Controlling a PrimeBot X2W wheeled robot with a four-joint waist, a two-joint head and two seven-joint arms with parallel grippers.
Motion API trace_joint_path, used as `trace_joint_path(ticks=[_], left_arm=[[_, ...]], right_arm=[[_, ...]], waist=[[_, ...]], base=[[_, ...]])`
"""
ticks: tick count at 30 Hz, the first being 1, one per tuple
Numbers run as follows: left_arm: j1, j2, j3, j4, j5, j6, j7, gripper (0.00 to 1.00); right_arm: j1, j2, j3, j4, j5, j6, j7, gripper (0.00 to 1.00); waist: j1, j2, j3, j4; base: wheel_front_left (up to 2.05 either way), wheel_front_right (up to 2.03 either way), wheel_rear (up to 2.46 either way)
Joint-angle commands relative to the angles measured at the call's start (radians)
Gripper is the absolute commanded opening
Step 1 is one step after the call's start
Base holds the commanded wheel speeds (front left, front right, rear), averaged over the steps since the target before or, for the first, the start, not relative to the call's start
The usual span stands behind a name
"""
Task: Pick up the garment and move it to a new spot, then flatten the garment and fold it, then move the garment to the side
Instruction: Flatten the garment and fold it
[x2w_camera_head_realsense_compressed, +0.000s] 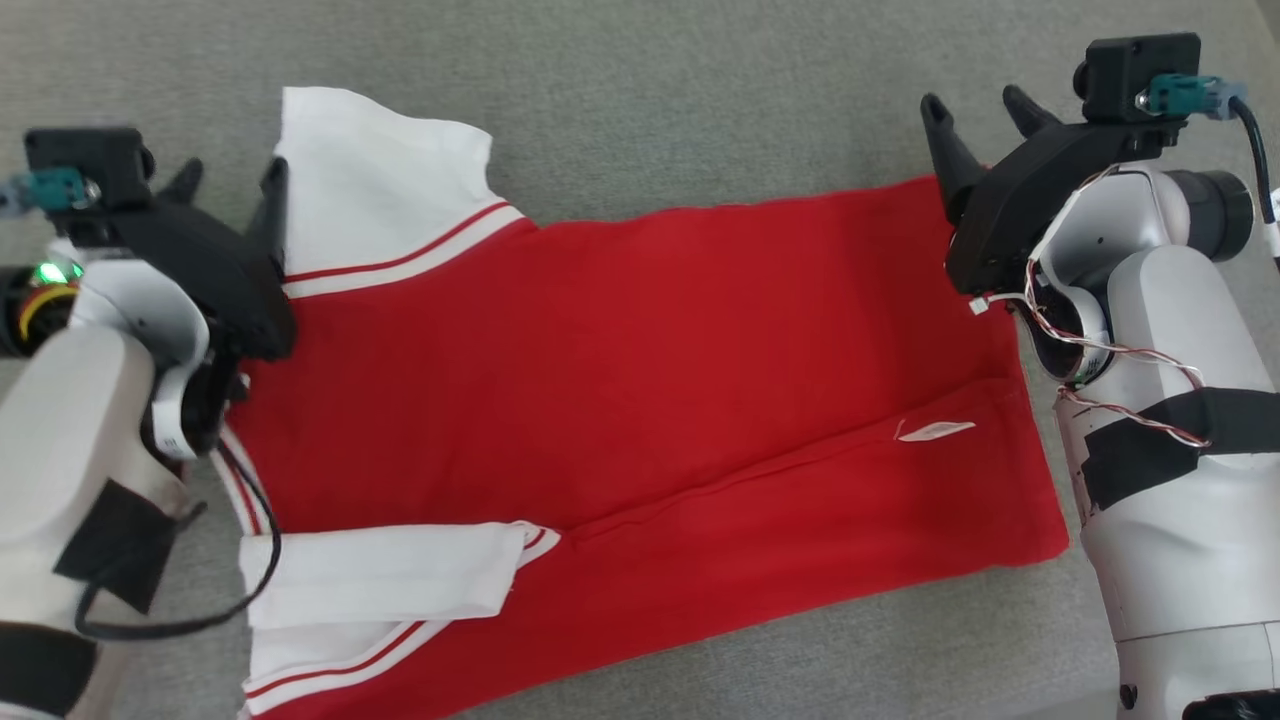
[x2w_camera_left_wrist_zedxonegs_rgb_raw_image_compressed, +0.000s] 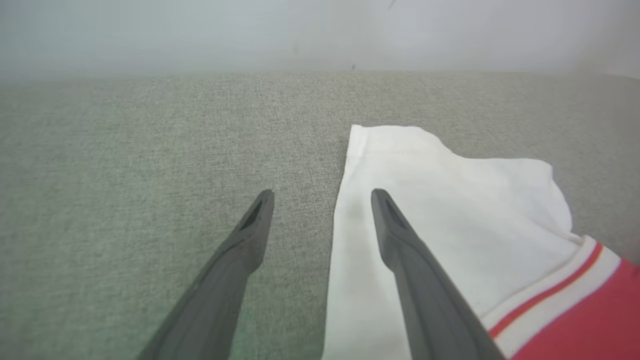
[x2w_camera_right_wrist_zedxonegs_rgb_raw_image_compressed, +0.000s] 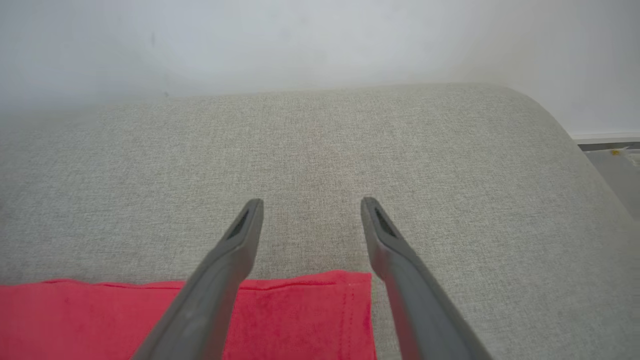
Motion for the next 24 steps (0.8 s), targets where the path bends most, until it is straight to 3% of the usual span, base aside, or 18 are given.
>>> trace_joint_path(ticks=[1,11,17,24], left_arm=[[-0.022,0.004,0.000,0.009,0.004,-0.007,0.004,1.00],[-0.095,0.026,-0.046,0.082,0.058,0.035,0.070,1.00],[-0.103,0.027,-0.069,0.091,0.064,0.036,0.119,1.00],[-0.105,0.054,-0.087,0.105,0.090,0.079,0.160,1.00]], right_arm=[[-0.001,0.000,0.005,0.001,0.003,-0.003,-0.007,1.00],[0.015,0.012,0.038,-0.009,0.011,-0.003,-0.001,1.00],[0.029,0.015,0.051,-0.030,0.014,-0.003,0.008,1.00],[0.039,0.018,0.063,-0.050,0.021,-0.003,0.017,1.00]], waist=[[-0.0003,-0.0003,0.030,-0.035],[-0.0003,-0.0003,0.028,-0.075],[-0.0003,-0.0003,0.036,-0.089],[-0.0003,-0.0003,0.045,-0.109]], base=[[0.00,0.00,0.00],[0.00,0.00,0.00],[0.00,0.00,0.00],[0.00,0.00,0.00]])
